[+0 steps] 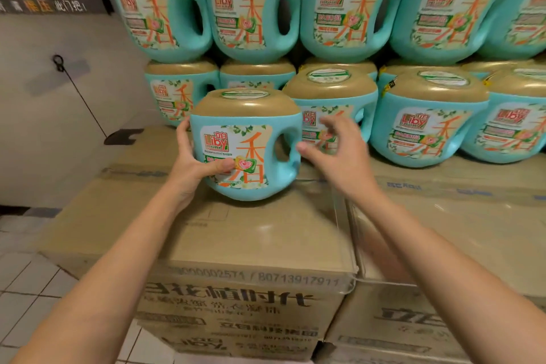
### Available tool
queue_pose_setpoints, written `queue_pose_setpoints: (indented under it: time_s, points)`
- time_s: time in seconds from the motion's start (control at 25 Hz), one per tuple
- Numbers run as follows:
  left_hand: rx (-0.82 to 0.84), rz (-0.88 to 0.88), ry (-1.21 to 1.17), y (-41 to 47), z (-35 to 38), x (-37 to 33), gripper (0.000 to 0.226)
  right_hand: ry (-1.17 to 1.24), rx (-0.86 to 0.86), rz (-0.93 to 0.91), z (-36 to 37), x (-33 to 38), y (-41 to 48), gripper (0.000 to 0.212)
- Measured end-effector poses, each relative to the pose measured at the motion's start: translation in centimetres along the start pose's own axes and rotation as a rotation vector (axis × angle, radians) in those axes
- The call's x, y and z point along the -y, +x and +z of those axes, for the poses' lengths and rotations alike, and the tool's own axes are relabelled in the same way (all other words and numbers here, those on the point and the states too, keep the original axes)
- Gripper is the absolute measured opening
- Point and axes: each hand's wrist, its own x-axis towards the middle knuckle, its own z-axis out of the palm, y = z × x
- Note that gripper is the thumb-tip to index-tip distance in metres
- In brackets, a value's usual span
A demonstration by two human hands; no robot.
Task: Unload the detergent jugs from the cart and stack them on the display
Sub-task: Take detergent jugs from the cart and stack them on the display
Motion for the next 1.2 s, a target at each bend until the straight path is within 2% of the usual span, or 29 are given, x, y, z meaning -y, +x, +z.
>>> queue_pose_setpoints:
  time_s: [0.08, 0.12, 0.32, 0.4, 0.56, 0.88, 1.0, 1.2]
  points:
    - [-0.011, -0.013, -0.001, 1.7, -0.5, 0.2, 0.139, -0.130, -0.103, -0.103, -2.8, -1.1, 3.1, 0.061]
    - [-0.025, -0.016, -0.010, 2.4, -0.8, 0.4, 0.136, -0.217, -0.100, -0.132, -4.1, -1.7, 4.5, 0.065]
    - [-0.040, -0.038, -0.004, 5.2, -1.8, 1.1, 0.144, -0.547, 0.145, -0.175, -5.6, -3.7, 8.6, 0.093]
    - [-0.041, -0.041, 0.007, 5.8, -2.2, 1.3, 0.145, -0.574, 0.144, -0.201, -5.5, -4.2, 8.8, 0.094]
    - [-0.062, -0.009, 0.065, 7.3, -3.1, 1.5, 0.118, -0.584, 0.083, -0.221, -6.1, -4.7, 8.9, 0.095]
    - [-0.117, 0.004, 0.168, 7.7, -1.8, 2.6, 0.097, -0.616, 0.066, -0.238, -7.5, -5.7, 8.8, 0.090]
    - [-0.141, 0.029, 0.199, 8.0, -1.4, 2.4, 0.099, -0.624, 0.039, -0.221, -7.5, -5.8, 8.7, 0.090]
    - [-0.201, 0.068, 0.294, 8.0, -0.9, 2.4, 0.116, -0.622, -0.024, -0.206, -7.0, -6.0, 8.5, 0.089]
